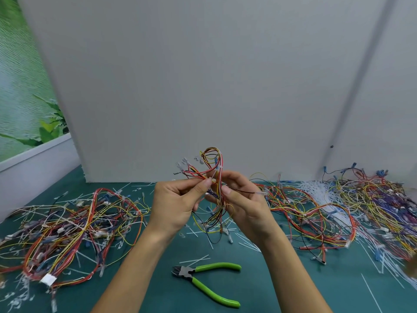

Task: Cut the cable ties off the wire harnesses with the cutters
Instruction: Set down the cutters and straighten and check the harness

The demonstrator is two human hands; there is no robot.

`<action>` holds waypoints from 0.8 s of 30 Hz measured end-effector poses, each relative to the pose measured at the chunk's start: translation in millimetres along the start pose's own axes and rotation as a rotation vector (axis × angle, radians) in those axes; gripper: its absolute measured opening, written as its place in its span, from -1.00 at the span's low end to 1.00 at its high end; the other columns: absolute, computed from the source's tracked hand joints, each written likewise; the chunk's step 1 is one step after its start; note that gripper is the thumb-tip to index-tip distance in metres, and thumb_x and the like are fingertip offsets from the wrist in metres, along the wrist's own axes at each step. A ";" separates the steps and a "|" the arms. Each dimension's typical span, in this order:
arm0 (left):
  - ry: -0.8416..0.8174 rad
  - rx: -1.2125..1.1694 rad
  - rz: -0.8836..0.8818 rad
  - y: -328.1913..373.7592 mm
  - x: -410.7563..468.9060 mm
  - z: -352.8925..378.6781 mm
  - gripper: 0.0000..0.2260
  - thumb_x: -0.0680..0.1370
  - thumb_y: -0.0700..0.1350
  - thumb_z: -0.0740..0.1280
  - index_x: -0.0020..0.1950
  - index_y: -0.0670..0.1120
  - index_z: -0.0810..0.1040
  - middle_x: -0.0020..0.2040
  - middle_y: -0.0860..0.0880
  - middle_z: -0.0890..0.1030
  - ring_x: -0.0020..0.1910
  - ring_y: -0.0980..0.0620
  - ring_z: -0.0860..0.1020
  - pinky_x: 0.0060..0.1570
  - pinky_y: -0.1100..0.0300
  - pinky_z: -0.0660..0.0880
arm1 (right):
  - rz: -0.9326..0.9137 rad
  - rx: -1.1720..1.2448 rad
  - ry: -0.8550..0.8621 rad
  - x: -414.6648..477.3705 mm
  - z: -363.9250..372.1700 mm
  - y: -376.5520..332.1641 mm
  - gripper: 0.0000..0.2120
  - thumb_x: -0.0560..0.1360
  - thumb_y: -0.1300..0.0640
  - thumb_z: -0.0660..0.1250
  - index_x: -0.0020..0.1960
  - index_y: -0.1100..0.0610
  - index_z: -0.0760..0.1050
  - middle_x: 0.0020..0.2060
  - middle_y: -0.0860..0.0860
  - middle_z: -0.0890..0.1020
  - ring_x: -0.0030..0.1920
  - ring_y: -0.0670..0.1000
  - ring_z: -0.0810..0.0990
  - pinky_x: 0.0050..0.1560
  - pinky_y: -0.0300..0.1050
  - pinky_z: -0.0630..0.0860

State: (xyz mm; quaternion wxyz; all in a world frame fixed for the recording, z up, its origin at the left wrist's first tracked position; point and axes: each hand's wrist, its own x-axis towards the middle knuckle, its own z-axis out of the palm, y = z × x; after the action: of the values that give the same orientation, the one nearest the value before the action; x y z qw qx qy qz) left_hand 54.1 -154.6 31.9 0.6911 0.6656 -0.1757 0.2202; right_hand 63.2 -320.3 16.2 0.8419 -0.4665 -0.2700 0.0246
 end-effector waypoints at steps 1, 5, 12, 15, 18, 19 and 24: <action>-0.002 0.025 0.009 -0.1 0.0 0.0 -0.93 0.49 -0.13 0.49 -0.09 -0.01 0.78 -0.53 0.02 0.47 -0.53 0.10 0.34 -0.47 0.30 0.30 | 0.000 0.001 0.009 -0.4 1.0 -1.4 -0.74 0.58 0.28 0.30 0.25 0.22 0.57 0.26 0.21 0.64 0.28 0.16 0.61 0.27 0.13 0.58; -0.035 0.143 0.043 -1.1 -1.4 -2.2 -0.89 0.52 -0.14 0.49 -0.09 0.07 0.77 -0.52 0.07 0.53 -0.54 0.14 0.39 -0.47 0.32 0.34 | -0.007 -0.068 0.126 0.9 9.0 -5.7 -0.77 0.59 0.05 0.34 0.12 0.13 0.70 0.15 0.21 0.70 0.19 0.14 0.66 0.23 0.05 0.61; -0.140 0.225 0.031 -1.4 -4.4 -1.5 -0.89 0.56 -0.10 0.47 -0.13 0.05 0.76 -0.54 -0.04 0.50 -0.54 0.13 0.37 -0.45 0.32 0.35 | -0.012 -0.126 0.253 4.1 8.3 -1.2 -0.69 0.52 0.02 0.36 0.07 0.27 0.61 -0.01 0.19 0.72 0.00 0.11 0.69 0.03 -0.07 0.64; -0.149 0.209 -0.014 -3.7 -3.8 -0.9 -0.86 0.58 -0.06 0.44 -0.16 0.07 0.75 -0.50 -0.05 0.54 -0.52 0.13 0.39 -0.43 0.31 0.36 | -0.025 -0.193 0.230 4.2 5.5 2.6 -0.71 0.56 0.01 0.31 0.07 0.23 0.59 0.00 0.17 0.71 0.04 0.13 0.66 0.10 0.01 0.62; -0.131 0.176 -0.064 -7.7 -3.0 1.3 -0.80 0.59 -0.04 0.41 -0.21 0.10 0.73 -0.53 0.01 0.50 -0.55 0.18 0.35 -0.46 0.39 0.30 | -0.062 -0.273 0.208 4.2 4.0 7.9 -0.76 0.62 0.02 0.24 0.07 0.18 0.58 0.03 0.13 0.72 0.08 0.08 0.67 0.14 0.02 0.62; -0.121 0.170 -0.079 -9.2 -2.8 2.0 -0.81 0.59 -0.04 0.42 -0.20 0.12 0.74 -0.54 0.01 0.49 -0.55 0.18 0.35 -0.46 0.40 0.29 | -0.074 -0.292 0.204 4.3 3.7 9.5 -0.77 0.64 0.03 0.22 0.06 0.15 0.58 0.05 0.15 0.72 0.10 0.10 0.67 0.18 0.06 0.61; -0.085 0.141 -0.123 -14.6 -1.5 3.5 -0.87 0.55 -0.09 0.46 -0.09 0.16 0.74 -0.49 -0.03 0.48 -0.46 0.07 0.36 -0.45 0.31 0.31 | -0.073 -0.322 0.213 5.5 3.7 12.0 -0.75 0.68 0.04 0.17 0.00 0.06 0.60 0.02 0.09 0.73 0.08 0.08 0.70 0.12 -0.06 0.62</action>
State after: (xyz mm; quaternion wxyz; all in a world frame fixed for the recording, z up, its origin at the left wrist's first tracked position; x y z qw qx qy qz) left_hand 60.8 -158.4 19.0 0.6467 0.7308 -0.1475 0.1608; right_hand 68.6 -309.1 10.5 0.7805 -0.5851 -0.1968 -0.0990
